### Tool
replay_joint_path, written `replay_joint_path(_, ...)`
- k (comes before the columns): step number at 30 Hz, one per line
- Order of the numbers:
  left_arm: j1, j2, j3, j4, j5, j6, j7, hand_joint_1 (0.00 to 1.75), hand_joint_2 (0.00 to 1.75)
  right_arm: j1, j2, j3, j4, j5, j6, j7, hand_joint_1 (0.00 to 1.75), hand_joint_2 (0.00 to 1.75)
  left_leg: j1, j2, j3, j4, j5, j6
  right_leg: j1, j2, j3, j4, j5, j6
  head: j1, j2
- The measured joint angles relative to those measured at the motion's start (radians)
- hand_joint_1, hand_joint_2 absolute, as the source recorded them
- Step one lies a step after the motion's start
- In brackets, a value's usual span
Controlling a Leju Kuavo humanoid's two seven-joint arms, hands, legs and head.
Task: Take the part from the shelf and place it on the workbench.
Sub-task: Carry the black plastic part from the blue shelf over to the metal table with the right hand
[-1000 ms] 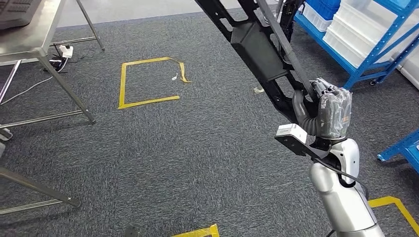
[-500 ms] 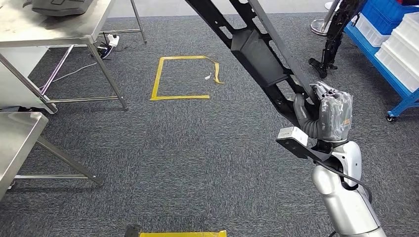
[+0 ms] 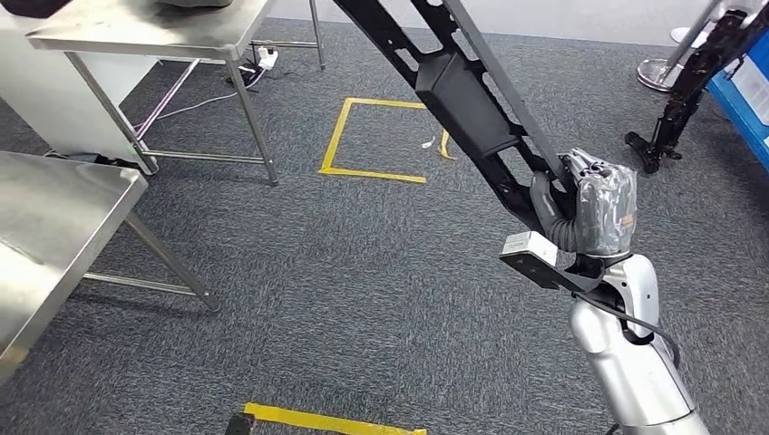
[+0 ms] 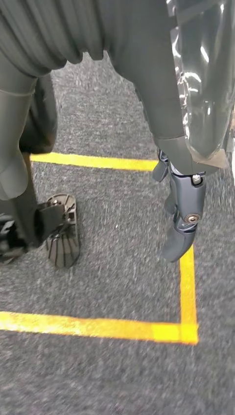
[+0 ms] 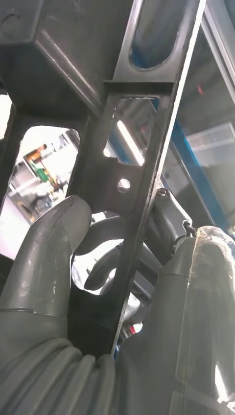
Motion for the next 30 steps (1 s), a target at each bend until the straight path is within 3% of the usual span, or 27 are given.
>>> replay_joint_path(2, -0.002, 0.000, 0.000, 0.000, 0.000, 0.001, 0.000, 0.00, 1.75, -0.006, -0.005, 0.005, 0.001, -0.001, 0.008, -0.006, 1.69, 1.75, 0.009, -0.024, 0.009, -0.011, 0.009, 0.011, -0.003, 0.052, -0.020, 0.051, -0.028, 0.004, 0.003, 0.000)
replay_joint_path(4, -0.005, -0.002, -0.001, 0.000, 0.001, 0.001, -0.001, 0.00, 1.75, -0.007, -0.014, 0.011, 0.004, -0.003, 0.015, -0.010, 1.69, 1.75, 0.015, -0.052, 0.009, -0.014, 0.013, 0.015, -0.008, 0.110, -0.079, 0.173, -0.077, 0.001, 0.008, 0.000)
replay_joint_path(6, -0.003, -0.004, -0.002, 0.000, 0.001, 0.001, -0.002, 0.00, 1.75, -0.005, -0.019, 0.017, 0.008, -0.004, 0.019, -0.010, 1.69, 1.75, 0.017, -0.084, 0.009, -0.013, 0.014, 0.016, -0.011, 0.124, -0.129, 0.265, -0.100, 0.006, 0.011, 0.000)
replay_joint_path(7, -0.002, -0.004, -0.002, 0.000, 0.001, 0.002, -0.003, 0.00, 1.75, -0.004, -0.020, 0.020, 0.009, -0.004, 0.022, -0.011, 1.69, 1.75, 0.018, -0.100, 0.009, -0.012, 0.014, 0.015, -0.014, 0.126, -0.131, 0.260, -0.090, 0.014, 0.011, 0.000)
replay_joint_path(8, -0.001, -0.005, -0.002, 0.000, 0.001, 0.006, -0.006, 0.00, 1.75, -0.003, -0.021, 0.023, 0.010, -0.003, 0.024, -0.011, 1.69, 1.75, 0.020, -0.115, 0.010, -0.011, 0.013, 0.013, -0.017, 0.129, -0.115, 0.218, -0.065, 0.024, 0.011, 0.000)
replay_joint_path(10, -0.001, -0.006, -0.003, 0.000, 0.003, 0.020, -0.013, 0.00, 1.75, -0.003, -0.024, 0.027, 0.010, 0.000, 0.028, -0.010, 1.69, 1.75, 0.023, -0.145, 0.007, -0.005, 0.011, 0.003, -0.029, 0.166, -0.057, 0.083, -0.007, 0.046, 0.012, 0.000)
replay_joint_path(11, -0.001, -0.008, -0.003, 0.000, 0.005, 0.028, -0.016, 0.00, 1.75, -0.002, -0.025, 0.029, 0.010, 0.003, 0.030, -0.009, 1.69, 1.75, 0.023, -0.158, 0.002, -0.001, 0.010, -0.004, -0.033, 0.185, -0.035, 0.033, 0.010, 0.048, 0.012, 0.000)
replay_joint_path(13, 0.002, -0.011, -0.003, 0.000, 0.008, 0.040, -0.021, 0.00, 1.75, 0.004, -0.027, 0.033, 0.009, 0.012, 0.037, -0.006, 1.69, 1.75, 0.024, -0.179, -0.008, 0.002, 0.011, -0.017, -0.034, 0.201, -0.020, 0.000, 0.018, 0.039, 0.011, 0.000)
replay_joint_path(15, 0.008, -0.014, -0.003, 0.001, 0.011, 0.047, -0.023, 0.00, 1.75, 0.008, -0.028, 0.038, 0.008, 0.020, 0.047, -0.003, 1.69, 1.75, 0.027, -0.186, -0.014, 0.002, 0.012, -0.026, -0.033, 0.180, -0.018, -0.002, 0.021, 0.024, 0.009, 0.000)
replay_joint_path(17, 0.009, -0.016, -0.003, 0.001, 0.012, 0.052, -0.023, 0.00, 1.75, 0.009, -0.028, 0.041, 0.002, 0.025, 0.059, -0.002, 1.69, 1.75, 0.026, -0.137, -0.037, 0.045, -0.014, -0.034, -0.036, 0.158, -0.012, -0.005, 0.021, 0.008, 0.003, 0.000)
replay_joint_path(19, 0.006, -0.017, -0.003, 0.001, 0.012, 0.055, -0.024, 0.00, 1.75, 0.009, -0.030, 0.043, -0.001, 0.027, 0.069, -0.003, 1.69, 1.75, 0.026, -0.071, -0.093, 0.158, -0.068, -0.041, -0.031, 0.136, -0.009, -0.006, 0.018, -0.004, -0.003, 0.000)
replay_joint_path(21, 0.005, -0.018, -0.003, 0.001, 0.013, 0.055, -0.024, 0.00, 1.75, 0.010, -0.032, 0.046, -0.002, 0.028, 0.077, -0.004, 1.69, 1.75, 0.028, -0.050, -0.149, 0.263, -0.099, -0.043, -0.025, 0.112, -0.007, -0.005, 0.015, -0.011, -0.003, 0.000)
replay_joint_path(22, 0.006, -0.019, -0.003, 0.001, 0.014, 0.054, -0.025, 0.00, 1.75, 0.010, -0.032, 0.047, -0.002, 0.028, 0.080, -0.005, 1.69, 1.75, 0.029, -0.046, -0.157, 0.272, -0.091, -0.042, -0.023, 0.101, -0.006, -0.005, 0.014, -0.013, -0.004, 0.000)
replay_joint_path(23, 0.006, -0.019, -0.003, 0.001, 0.014, 0.054, -0.027, 0.00, 1.75, 0.010, -0.032, 0.049, -0.002, 0.029, 0.081, -0.005, 1.69, 1.75, 0.029, -0.043, -0.143, 0.242, -0.067, -0.039, -0.022, 0.090, -0.004, -0.005, 0.012, -0.014, -0.004, 0.000)
replay_joint_path(26, 0.004, -0.018, -0.003, 0.001, 0.015, 0.055, -0.031, 0.00, 1.75, 0.010, -0.033, 0.052, -0.002, 0.030, 0.083, -0.007, 1.69, 1.75, 0.019, -0.003, -0.045, 0.058, 0.007, -0.022, -0.016, 0.063, 0.004, -0.006, 0.004, -0.009, -0.004, 0.000)
replay_joint_path(28, 0.002, -0.018, -0.004, 0.001, 0.014, 0.055, -0.033, 0.00, 1.75, 0.010, -0.037, 0.053, -0.003, 0.031, 0.087, -0.007, 1.69, 1.75, 0.009, 0.011, -0.019, 0.013, 0.008, -0.014, -0.010, 0.046, 0.006, -0.006, 0.000, -0.001, -0.003, 0.000)
replay_joint_path(30, 0.002, -0.018, -0.004, 0.001, 0.012, 0.055, -0.032, 0.00, 1.75, 0.010, -0.039, 0.053, -0.006, 0.036, 0.091, -0.007, 1.69, 1.75, 0.008, -0.009, -0.016, 0.004, 0.011, -0.007, -0.008, 0.031, 0.008, -0.008, -0.004, 0.009, -0.003, 0.000)
